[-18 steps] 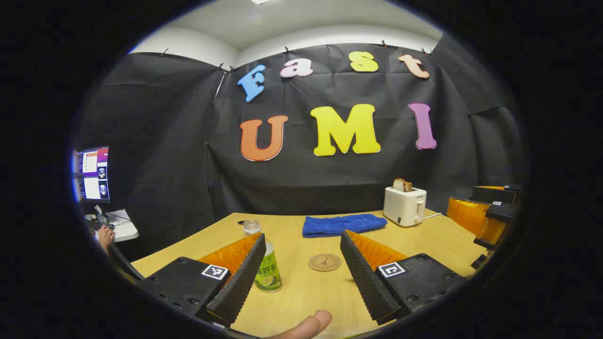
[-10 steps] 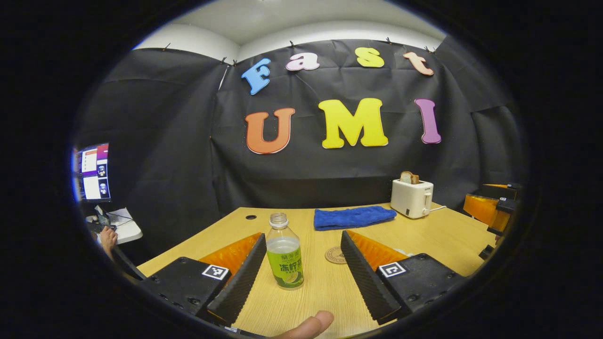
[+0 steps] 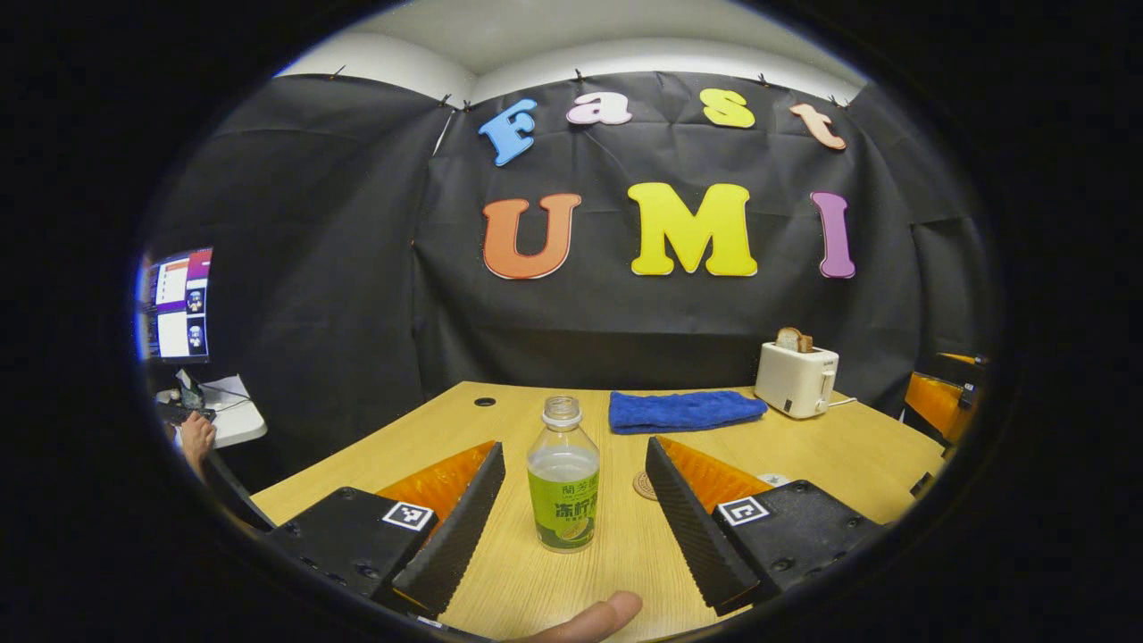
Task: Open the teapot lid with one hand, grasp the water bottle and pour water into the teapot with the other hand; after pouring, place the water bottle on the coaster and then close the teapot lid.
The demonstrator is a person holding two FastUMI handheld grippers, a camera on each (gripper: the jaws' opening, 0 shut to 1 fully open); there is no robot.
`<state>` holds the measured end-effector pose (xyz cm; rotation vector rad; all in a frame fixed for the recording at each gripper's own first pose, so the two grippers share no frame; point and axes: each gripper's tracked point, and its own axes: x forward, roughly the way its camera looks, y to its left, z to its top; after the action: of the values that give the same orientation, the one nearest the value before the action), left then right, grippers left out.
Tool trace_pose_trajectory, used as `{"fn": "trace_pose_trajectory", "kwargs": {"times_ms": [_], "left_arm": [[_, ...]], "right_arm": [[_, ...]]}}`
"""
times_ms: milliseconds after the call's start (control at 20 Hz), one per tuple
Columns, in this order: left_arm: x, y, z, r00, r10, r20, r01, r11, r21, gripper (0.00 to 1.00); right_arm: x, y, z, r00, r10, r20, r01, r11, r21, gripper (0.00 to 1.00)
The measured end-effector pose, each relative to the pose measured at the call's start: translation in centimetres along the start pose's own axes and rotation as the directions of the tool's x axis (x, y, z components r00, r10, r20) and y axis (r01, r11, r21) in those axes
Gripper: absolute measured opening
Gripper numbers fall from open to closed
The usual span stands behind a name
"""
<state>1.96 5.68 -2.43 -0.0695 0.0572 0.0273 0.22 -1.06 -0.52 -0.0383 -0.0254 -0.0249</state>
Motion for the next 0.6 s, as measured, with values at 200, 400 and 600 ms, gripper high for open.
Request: {"fn": "trace_pose_trajectory", "kwargs": {"times_ms": [200, 400, 600], "left_arm": [[0.02, 0.13, 0.12, 1.0, -0.004, 0.006, 0.004, 1.0, -0.005, 0.99], [0.3, -0.09, -0.34, 1.0, -0.01, -0.003, 0.01, 1.0, 0.007, 0.99], [0.41, -0.11, -0.67, 1.0, -0.008, -0.012, 0.008, 1.0, 0.002, 0.99]], "right_arm": [[0.11, 0.17, -0.57, 1.0, 0.003, -0.015, -0.003, 1.0, -0.003, 0.95], [0.14, -0.04, -0.51, 1.0, -0.008, -0.018, 0.007, 1.0, -0.016, 0.96], [0.13, 0.06, -0.38, 1.0, -0.006, -0.014, 0.006, 1.0, -0.017, 0.96]]}}
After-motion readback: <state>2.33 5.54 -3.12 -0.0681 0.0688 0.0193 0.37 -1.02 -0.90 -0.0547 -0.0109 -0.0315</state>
